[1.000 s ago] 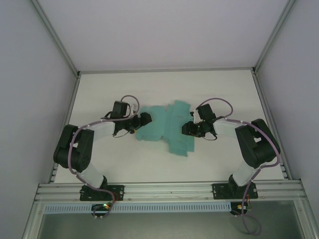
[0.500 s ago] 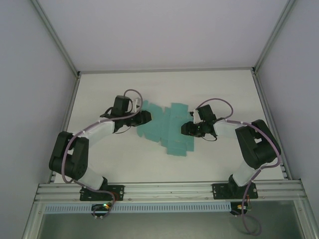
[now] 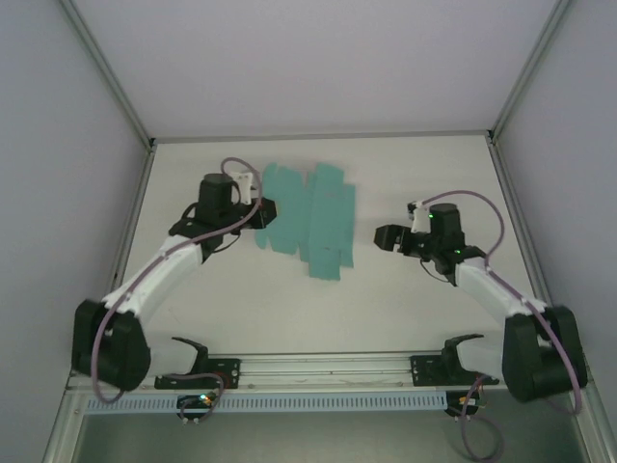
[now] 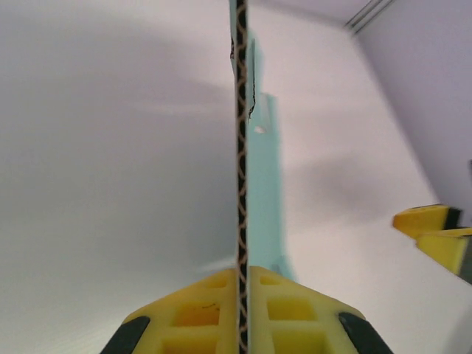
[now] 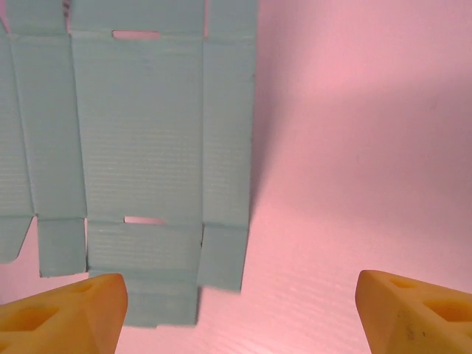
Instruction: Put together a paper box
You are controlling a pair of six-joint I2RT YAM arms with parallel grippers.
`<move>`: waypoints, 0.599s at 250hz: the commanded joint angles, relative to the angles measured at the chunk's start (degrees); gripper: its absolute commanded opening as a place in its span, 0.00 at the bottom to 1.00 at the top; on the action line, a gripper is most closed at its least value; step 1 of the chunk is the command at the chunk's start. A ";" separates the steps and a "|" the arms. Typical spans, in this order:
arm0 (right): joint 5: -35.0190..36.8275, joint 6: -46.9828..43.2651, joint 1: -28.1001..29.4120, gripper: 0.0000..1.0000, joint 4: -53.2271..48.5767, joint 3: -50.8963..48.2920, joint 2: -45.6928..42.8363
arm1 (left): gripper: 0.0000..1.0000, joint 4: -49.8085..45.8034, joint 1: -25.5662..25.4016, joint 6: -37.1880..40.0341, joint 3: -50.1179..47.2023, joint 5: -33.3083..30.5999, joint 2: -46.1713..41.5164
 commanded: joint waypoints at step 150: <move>-26.12 4.56 -0.86 0.71 23.49 1.89 3.19 | 0.00 30.03 1.78 -21.56 -9.40 18.13 -15.95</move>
